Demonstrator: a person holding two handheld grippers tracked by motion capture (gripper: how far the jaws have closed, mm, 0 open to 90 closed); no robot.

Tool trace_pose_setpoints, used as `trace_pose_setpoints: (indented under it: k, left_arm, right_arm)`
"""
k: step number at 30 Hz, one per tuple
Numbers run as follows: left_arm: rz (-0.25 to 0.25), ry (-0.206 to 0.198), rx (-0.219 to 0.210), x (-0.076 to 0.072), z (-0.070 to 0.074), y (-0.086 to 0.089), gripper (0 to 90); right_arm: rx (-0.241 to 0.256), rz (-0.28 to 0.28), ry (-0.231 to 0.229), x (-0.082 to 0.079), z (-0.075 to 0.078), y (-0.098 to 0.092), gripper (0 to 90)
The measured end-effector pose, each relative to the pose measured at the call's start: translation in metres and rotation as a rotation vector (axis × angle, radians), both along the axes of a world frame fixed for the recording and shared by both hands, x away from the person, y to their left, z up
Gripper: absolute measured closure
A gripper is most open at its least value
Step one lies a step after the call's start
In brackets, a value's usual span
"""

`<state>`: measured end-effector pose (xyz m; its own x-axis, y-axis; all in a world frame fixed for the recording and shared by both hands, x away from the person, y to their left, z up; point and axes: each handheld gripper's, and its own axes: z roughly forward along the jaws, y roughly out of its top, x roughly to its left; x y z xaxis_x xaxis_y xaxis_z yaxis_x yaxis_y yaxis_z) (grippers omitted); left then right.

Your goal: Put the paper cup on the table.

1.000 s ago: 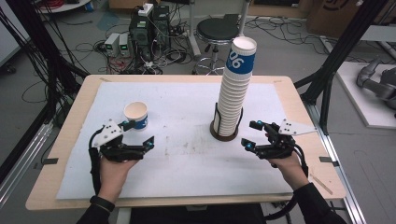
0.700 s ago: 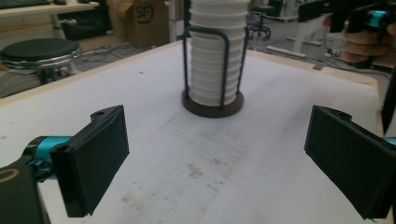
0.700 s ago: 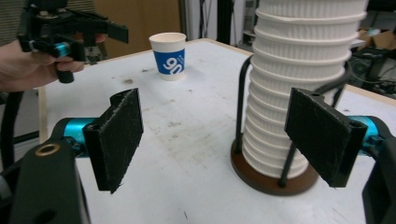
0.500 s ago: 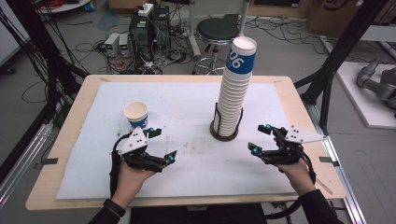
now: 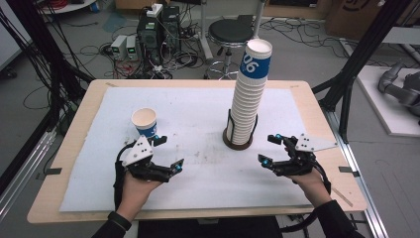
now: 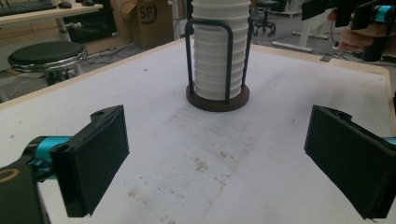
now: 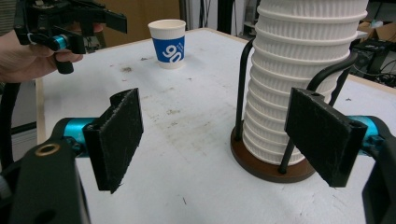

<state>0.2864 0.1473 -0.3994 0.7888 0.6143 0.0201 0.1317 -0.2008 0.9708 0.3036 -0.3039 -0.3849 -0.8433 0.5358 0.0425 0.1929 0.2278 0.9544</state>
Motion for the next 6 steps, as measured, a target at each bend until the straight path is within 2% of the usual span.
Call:
trace_pose_setpoints:
  k: [6]
  left_arm:
    - [0.015,0.009,0.003,0.0008,-0.0018,0.0019,6.4]
  right_arm:
    - [-0.009,-0.001,0.009,0.0034,-0.0016,0.0014,19.9]
